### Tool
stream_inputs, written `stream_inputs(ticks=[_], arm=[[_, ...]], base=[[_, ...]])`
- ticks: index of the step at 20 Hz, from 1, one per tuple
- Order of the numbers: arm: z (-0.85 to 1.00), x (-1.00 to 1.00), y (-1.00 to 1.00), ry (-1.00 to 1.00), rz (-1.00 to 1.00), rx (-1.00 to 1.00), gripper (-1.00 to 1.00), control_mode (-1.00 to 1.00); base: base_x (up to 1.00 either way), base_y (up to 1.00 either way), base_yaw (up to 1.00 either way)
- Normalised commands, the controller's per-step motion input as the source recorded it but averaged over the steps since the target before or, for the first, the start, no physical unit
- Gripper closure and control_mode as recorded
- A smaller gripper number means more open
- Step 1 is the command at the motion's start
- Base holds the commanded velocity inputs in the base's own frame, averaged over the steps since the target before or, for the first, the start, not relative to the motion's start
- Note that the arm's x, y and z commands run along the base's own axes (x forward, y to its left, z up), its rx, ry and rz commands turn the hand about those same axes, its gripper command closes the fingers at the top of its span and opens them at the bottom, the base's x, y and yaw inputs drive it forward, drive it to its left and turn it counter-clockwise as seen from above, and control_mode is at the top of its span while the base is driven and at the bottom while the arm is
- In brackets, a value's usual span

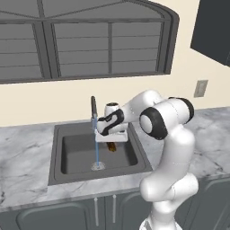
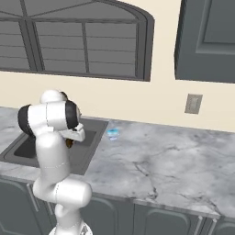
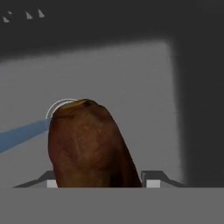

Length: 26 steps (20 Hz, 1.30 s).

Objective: Turn on the sink faucet. Then move the sweet potato from the counter to the sink. Turn off the sink. Move the vegetable from the sink to the pot next to the stove. Finally move the pot to the rear left burner.

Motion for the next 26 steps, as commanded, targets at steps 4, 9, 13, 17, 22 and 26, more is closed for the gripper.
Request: stream_inputs(ticks=[4,9,13,17,22,26], arm=[[-0.38,0.3,-0.02,0.01,0.21,0.0,1.0,-1.0],[-0.53,0.32,0.0,0.03,0.14,-0.01,1.0,-1.0],[-0.54,0.39,0.04,0.04,0.11,0.0,1.0,-1.0],[-0.5,0.47,0.15,0.06,0.05,-0.01,1.0,-1.0],[-0.42,0.41,0.13,0.08,0.01,0.0,1.0,-1.0],[-0.44,0.22,0.01,0.06,0.03,0.0,1.0,-1.0]], base=[[0.0,0.0,0.0],[0.0,0.0,0.0],[0.0,0.0,0.0],[0.0,0.0,0.0],[0.0,0.0,0.0],[0.0,0.0,0.0]])
